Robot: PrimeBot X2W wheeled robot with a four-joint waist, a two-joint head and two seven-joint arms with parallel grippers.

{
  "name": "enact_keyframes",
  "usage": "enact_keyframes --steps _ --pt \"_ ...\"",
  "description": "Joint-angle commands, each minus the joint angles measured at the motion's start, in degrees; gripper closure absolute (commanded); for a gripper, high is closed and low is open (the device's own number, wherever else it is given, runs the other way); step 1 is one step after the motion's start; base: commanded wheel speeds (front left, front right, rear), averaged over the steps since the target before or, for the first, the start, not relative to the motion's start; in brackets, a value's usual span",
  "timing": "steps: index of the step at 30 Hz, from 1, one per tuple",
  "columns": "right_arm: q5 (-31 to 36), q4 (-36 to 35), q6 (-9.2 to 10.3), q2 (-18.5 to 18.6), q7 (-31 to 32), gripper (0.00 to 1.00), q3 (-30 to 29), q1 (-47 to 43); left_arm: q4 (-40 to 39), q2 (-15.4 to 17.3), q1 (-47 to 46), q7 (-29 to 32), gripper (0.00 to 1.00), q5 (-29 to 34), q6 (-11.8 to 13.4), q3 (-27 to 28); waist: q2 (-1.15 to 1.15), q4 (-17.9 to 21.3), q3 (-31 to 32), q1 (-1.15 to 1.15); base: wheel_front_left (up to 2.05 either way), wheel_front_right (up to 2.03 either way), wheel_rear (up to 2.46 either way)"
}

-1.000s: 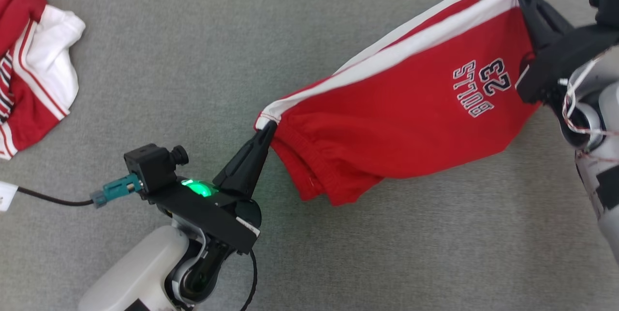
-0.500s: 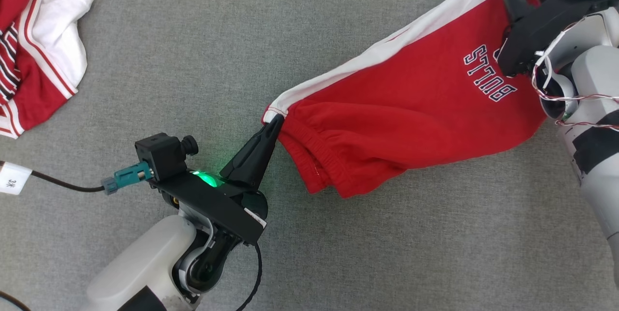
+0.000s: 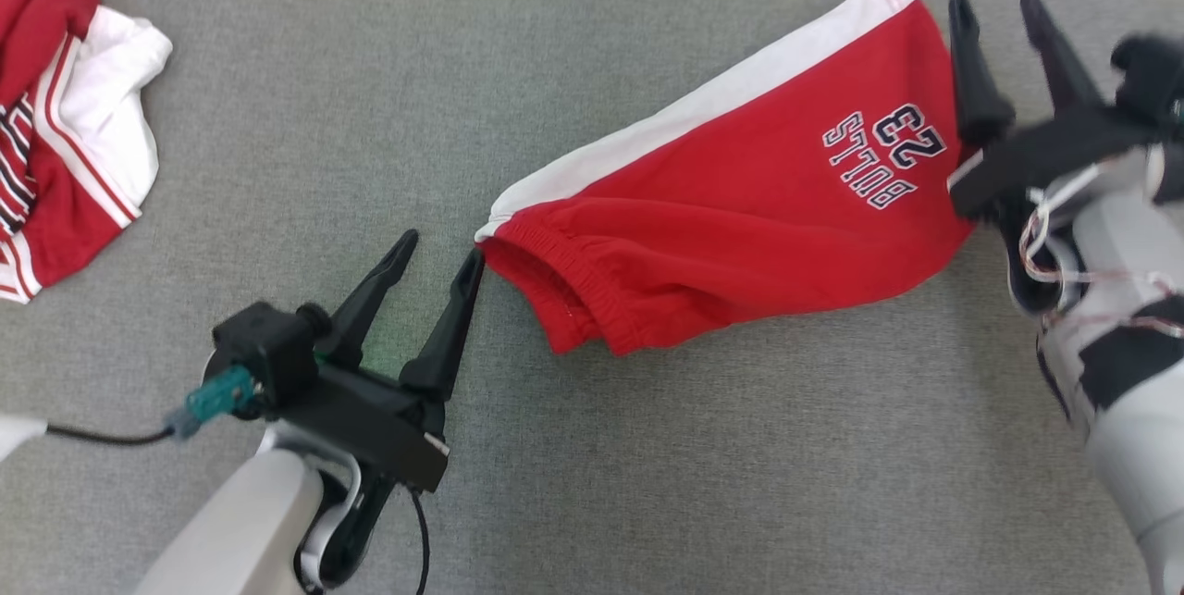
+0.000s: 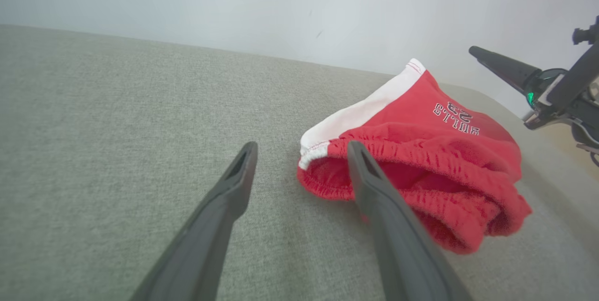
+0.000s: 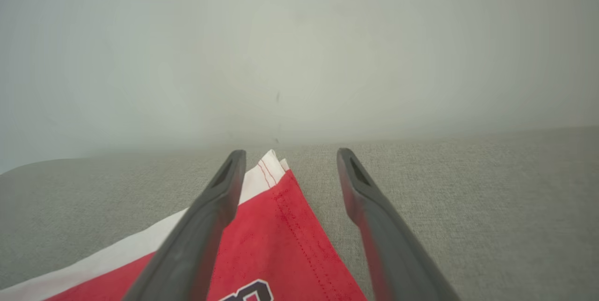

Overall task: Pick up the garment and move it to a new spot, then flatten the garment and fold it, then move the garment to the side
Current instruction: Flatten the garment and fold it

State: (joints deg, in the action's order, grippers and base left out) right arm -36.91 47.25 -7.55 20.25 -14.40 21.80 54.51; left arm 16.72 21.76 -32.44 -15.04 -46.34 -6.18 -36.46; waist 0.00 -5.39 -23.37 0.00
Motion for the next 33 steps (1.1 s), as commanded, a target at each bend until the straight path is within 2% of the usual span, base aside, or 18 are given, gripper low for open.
enact_keyframes --steps 1,9,14,19,24,25,26,31,32,33 --pt "-1.01 -0.26 0.13 0.31 -0.41 0.00 -0.30 -2.56 -1.19 -0.57 2.21 -0.20 0.00 2.76 0.69 1.60 0.00 0.96 1.46 0.00 0.00 0.00 0.00" --pt "-4.58 3.66 0.13 1.36 0.27 0.00 -2.08 -7.60 -8.78 -2.35 12.11 -0.20 0.00 14.07 2.72 5.58 0.00 -0.78 3.13 0.00 0.00 0.00 0.00" --pt "-6.41 6.78 0.13 2.10 1.32 0.00 -1.90 -8.46 -12.94 -3.70 16.84 -0.20 0.00 17.46 2.75 5.87 0.00 -3.06 3.71 0.00 0.00 0.00 0.00" --pt "-7.41 9.67 0.13 2.54 1.64 0.00 -1.93 -8.66 -14.31 -4.76 19.08 -0.21 0.00 18.23 2.31 5.50 0.00 -4.99 4.09 0.00 0.00 0.00 0.00" --pt "-8.16 13.19 0.13 2.25 1.64 0.12 -1.88 -7.32 -14.31 -4.89 19.59 -0.20 0.00 18.93 1.80 5.05 0.00 -6.24 3.80 0.00 0.00 0.00 0.00" --pt "-8.34 13.93 0.13 1.90 1.75 0.28 -1.79 -7.17 -14.21 -4.78 19.50 -0.20 0.00 19.08 1.68 4.98 0.00 -6.40 3.79 0.00 0.00 0.00 0.00" --pt "-8.49 14.58 0.13 1.73 1.85 0.35 -1.65 -7.06 -14.14 -4.68 19.36 -0.20 0.00 19.13 1.75 4.93 0.00 -6.56 3.80 0.00 0.00 0.00 0.00" --pt "-8.96 16.78 0.13 0.37 1.88 0.83 -0.40 -7.07 -13.78 -4.25 19.12 -0.20 0.00 19.14 1.54 4.76 0.00 -6.95 4.33 0.00 0.00 0.00 0.00" --pt "-8.98 16.94 0.13 0.21 1.72 1.00 -0.15 -7.09 -13.79 -4.23 19.14 -0.17 0.00 19.14 1.61 4.73 0.00 -6.96 4.42 0.00 0.00 0.00 0.00" --pt "-9.07 17.07 0.13 0.11 1.54 1.00 0.08 -7.14 -13.82 -4.23 19.13 -0.16 0.00 19.16 1.71 4.66 0.00 -6.96 4.51 0.00 0.00 0.00 0.00"
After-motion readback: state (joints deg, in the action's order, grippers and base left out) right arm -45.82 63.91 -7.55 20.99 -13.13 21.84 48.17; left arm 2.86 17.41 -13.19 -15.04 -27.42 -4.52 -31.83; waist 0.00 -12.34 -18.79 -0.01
